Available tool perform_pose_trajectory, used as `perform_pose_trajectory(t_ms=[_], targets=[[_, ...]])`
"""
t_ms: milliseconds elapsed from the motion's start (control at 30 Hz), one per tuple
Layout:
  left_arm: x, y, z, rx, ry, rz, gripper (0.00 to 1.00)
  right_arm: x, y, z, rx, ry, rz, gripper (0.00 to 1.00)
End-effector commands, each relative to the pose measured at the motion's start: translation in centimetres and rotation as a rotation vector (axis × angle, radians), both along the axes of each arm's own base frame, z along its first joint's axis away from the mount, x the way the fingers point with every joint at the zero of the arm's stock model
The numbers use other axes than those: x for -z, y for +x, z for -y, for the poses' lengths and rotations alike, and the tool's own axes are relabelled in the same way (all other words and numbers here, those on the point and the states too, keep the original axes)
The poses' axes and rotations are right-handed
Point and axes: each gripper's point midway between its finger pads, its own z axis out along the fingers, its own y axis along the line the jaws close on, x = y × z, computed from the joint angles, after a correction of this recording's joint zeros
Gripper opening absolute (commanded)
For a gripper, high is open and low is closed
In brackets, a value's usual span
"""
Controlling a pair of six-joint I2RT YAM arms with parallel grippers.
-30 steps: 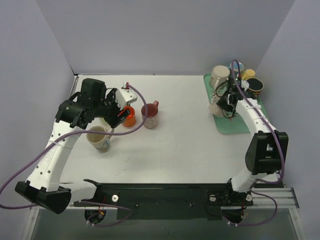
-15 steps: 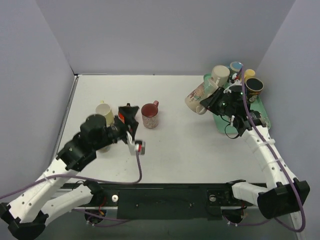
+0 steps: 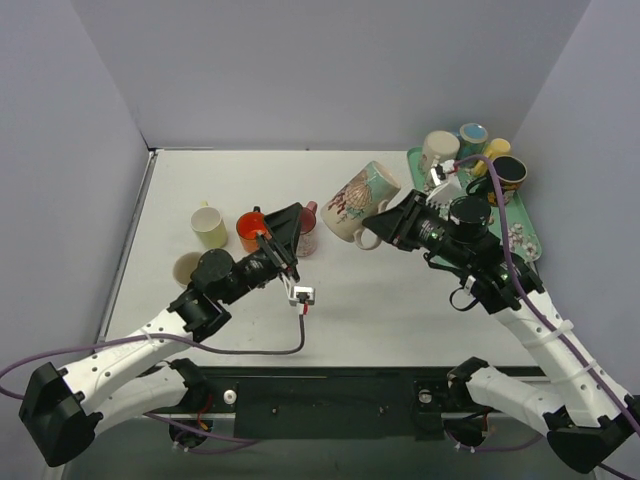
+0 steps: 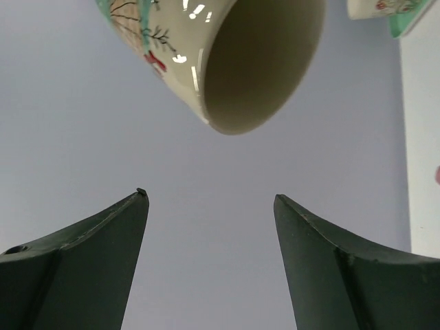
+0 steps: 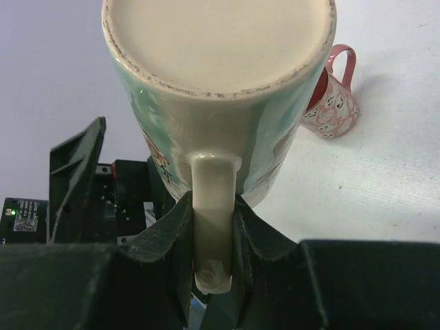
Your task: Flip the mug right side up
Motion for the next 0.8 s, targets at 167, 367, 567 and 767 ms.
perform_pose_trajectory(t_ms=[167, 367, 567, 767], targets=[[-5.1, -1.3, -0.5, 0.001, -0.104, 0.105, 0.84, -9.9, -0.9, -2.3, -0.050, 0.136, 0.263, 0.00], [-7.7, -0.7, -0.4, -0.011, -0.159, 0.132, 0.84, -10.1, -1.5, -3.7, -0.085, 0.142, 0.264, 0.00], [-7.3, -1.8, 0.7, 0.051, -0.146, 0.128, 0.84, -11.0, -1.9, -4.9, -0.114, 0.152, 0.284, 0.00], [-7.1, -1.8, 1.4, 0.065, -0.149, 0.118, 0.81, -10.9, -1.8, -6.1, -0.145, 0.169, 0.271, 0.00]])
